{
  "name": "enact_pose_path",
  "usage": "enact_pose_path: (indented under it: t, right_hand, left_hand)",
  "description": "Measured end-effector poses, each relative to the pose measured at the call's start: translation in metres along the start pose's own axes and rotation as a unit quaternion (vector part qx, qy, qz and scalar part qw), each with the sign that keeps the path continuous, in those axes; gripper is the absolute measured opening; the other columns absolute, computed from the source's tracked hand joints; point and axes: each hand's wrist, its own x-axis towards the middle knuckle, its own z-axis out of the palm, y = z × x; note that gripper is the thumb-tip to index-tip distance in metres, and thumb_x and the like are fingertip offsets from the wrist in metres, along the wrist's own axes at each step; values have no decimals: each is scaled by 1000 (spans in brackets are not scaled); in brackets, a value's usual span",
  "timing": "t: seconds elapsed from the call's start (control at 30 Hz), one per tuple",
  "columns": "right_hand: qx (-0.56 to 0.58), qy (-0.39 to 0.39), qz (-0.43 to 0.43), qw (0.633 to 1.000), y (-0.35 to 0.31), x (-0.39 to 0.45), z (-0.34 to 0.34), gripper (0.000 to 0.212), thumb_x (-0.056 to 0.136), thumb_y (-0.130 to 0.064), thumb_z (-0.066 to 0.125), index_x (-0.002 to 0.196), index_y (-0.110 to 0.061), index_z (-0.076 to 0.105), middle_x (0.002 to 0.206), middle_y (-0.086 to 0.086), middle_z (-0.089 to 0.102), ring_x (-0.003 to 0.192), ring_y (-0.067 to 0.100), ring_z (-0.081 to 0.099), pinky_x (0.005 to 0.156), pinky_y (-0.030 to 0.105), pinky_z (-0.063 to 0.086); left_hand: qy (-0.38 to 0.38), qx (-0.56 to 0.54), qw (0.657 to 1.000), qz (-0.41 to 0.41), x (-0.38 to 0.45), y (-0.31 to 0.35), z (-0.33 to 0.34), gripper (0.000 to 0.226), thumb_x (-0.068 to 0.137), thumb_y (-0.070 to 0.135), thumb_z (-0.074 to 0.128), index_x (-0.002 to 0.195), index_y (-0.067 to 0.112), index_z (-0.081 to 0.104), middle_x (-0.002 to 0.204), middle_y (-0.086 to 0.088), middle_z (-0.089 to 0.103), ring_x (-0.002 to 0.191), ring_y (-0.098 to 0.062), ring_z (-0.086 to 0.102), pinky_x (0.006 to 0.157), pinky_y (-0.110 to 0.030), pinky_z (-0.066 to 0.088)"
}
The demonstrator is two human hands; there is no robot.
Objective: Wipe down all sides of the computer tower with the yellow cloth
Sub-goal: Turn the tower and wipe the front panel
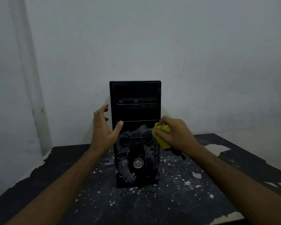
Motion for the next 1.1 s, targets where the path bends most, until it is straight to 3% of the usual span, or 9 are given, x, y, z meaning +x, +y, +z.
enact_pose_path:
  t: [0.17,0.3,0.4,0.5,0.6,0.73,0.87,1.0,1.1]
  right_hand:
    - [-64,-75,-58,993,1,-3,1,31,91,-34,75,112,-15,66,101,5,67,86,27,64,69,43,53]
    - [-77,-45,-43,995,4,-4,1,38,91,-24,74,124,-11,61,115,9,61,90,31,61,72,45,53]
    - [-92,-98,-84,987,1,-16,10,28,90,-13,70,116,-9,60,115,11,51,85,34,56,68,46,49]
    - [-72,-44,-84,993,0,-6,-2,27,90,-9,71,115,-10,61,124,12,49,81,29,55,64,42,49]
    - [-75,7,-65,995,-3,0,-4,31,88,-9,72,117,-9,61,118,14,53,81,33,57,62,44,52]
    - [-119,-93,-115,982,-6,-7,12,30,85,-15,75,112,-8,65,104,14,54,70,34,54,54,47,52]
    - [-97,-12,-53,994,-7,6,3,29,84,-19,71,110,-7,67,99,11,53,68,30,53,52,39,45]
    - [-129,-111,-111,979,-15,-2,14,28,81,-14,77,105,-5,66,98,14,53,63,32,51,49,38,42]
    - [-89,-16,-42,995,-11,12,7,30,83,-16,74,110,-5,67,101,12,53,70,33,54,54,41,46]
  left_hand:
    - [-17,1,1000,-24,-2,-6,0,79,91,58,62,152,20,31,140,11,33,123,-20,47,100,-43,49]
    - [-19,1,999,-39,-5,-10,1,83,88,68,56,150,17,34,139,6,36,121,-20,47,99,-41,49]
    - [-19,-4,999,-49,-6,-12,3,85,87,72,54,149,16,37,138,5,38,120,-19,48,97,-39,49]
    - [-26,-11,997,-67,-6,-12,4,88,85,77,51,148,17,37,137,6,39,119,-18,48,97,-38,49]
    - [-27,-32,995,-91,-8,-13,5,88,84,78,52,147,18,38,139,4,40,119,-19,49,98,-41,51]
    - [-35,-58,990,-123,-9,-15,6,90,80,80,55,147,22,37,141,4,38,118,-18,50,97,-39,52]
    - [-30,-87,984,-155,-8,-13,4,96,73,82,58,147,26,36,141,6,38,117,-16,49,91,-29,48]
    - [-44,-94,982,-158,-14,-17,3,96,74,83,56,148,26,36,143,6,38,117,-14,50,92,-30,48]
    - [-52,-95,983,-151,-16,-19,2,94,74,81,57,147,26,37,143,6,40,115,-11,50,91,-30,47]
